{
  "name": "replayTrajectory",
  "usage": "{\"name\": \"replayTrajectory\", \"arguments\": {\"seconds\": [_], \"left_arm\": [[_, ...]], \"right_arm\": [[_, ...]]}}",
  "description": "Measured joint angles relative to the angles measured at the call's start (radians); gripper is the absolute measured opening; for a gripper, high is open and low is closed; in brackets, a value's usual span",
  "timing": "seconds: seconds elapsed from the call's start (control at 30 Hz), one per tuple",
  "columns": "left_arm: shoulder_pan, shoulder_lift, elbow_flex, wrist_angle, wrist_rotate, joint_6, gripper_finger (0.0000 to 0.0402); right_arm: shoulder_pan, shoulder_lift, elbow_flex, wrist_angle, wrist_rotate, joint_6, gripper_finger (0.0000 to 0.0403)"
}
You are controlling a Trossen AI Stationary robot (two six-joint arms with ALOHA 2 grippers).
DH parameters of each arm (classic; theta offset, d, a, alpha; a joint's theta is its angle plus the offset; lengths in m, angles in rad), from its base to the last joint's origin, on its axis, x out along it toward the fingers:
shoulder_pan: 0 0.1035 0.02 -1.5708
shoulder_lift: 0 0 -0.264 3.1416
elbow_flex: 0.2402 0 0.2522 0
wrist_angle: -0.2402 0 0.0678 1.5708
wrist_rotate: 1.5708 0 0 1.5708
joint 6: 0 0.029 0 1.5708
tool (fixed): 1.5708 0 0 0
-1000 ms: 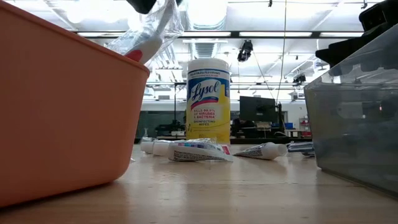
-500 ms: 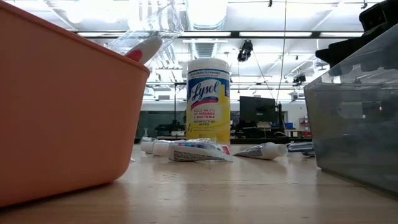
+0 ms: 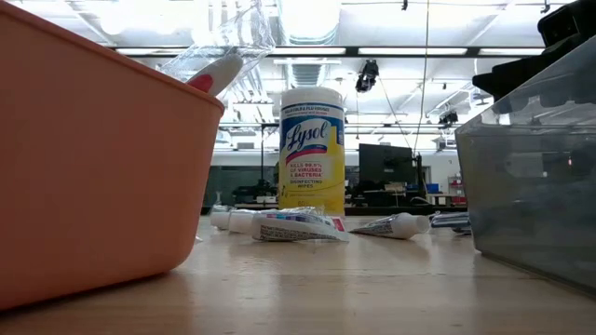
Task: Pick & Place Travel size toiletries
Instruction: Put the blue toothbrush into the orange bin
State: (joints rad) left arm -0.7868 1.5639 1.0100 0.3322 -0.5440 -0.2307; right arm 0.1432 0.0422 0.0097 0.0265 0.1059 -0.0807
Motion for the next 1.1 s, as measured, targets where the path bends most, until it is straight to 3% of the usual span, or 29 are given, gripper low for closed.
{"name": "replayTrajectory", "arguments": {"seconds": [0.23, 0.4, 0.83, 1.1], "left_arm": [[0.0, 0.012, -0.065, -0.006, -0.046, -0.138, 0.0028], [-0.001, 0.01, -0.155, 0.081, -0.111, -0.174, 0.0028], [0.011, 0.007, -0.236, 0.12, -0.113, -0.239, 0.0029], [0.045, 0.007, -0.272, 0.114, -0.113, -0.323, 0.0067]], "right_arm": [[0.0, 0.0, 0.0, 0.0, 0.0, 0.002, 0.0183], [0.0, 0.0, 0.0, 0.0, 0.0, 0.001, 0.0183], [0.0, 0.0, 0.0, 0.0, 0.0, 0.0, 0.0183], [0.0, 0.0, 0.0, 0.0, 0.0, 0.0, 0.0183]]}}
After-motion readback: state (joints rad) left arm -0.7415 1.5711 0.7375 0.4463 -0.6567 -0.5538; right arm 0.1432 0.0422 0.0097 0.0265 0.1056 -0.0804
